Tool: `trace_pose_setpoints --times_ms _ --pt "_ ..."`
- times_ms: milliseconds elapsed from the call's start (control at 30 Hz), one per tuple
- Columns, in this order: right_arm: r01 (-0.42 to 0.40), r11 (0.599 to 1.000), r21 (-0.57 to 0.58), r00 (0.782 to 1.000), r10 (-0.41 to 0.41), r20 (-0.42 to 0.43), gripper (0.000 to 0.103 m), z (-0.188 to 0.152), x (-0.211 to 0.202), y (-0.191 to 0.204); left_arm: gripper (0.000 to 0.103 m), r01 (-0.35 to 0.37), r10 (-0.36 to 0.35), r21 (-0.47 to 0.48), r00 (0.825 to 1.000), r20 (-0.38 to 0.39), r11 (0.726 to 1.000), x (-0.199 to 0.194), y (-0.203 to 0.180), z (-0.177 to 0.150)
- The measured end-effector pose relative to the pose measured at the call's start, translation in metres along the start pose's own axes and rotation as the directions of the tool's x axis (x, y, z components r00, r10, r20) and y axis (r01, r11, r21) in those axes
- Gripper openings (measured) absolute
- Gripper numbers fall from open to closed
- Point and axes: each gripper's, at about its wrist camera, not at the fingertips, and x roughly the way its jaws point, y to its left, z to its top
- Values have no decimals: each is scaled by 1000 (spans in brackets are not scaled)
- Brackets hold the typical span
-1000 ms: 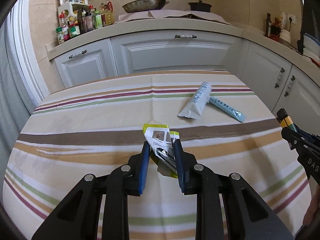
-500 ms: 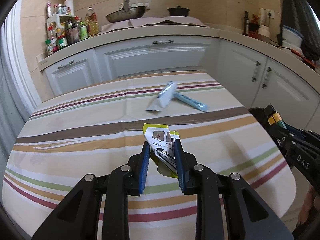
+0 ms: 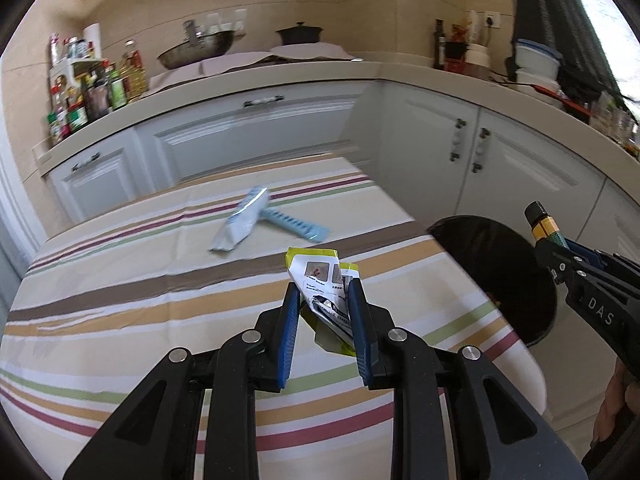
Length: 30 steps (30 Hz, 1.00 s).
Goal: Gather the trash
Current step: 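Carry the bottle and wrapper over the black bin and open both tools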
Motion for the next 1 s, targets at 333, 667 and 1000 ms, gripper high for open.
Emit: trace_pose_setpoints --times_ms 333,667,1000 --pt "77 995 68 997 -79 19 23 6 4 -51 26 83 -86 76 995 41 994 10 -57 24" --pt "116 988 103 993 -119 20 23 10 16 -84 26 127 -133 133 990 41 983 34 -99 38" --pt "133 983 125 990 -136 19 23 16 36 -106 27 140 -147 153 988 37 978 60 -126 48"
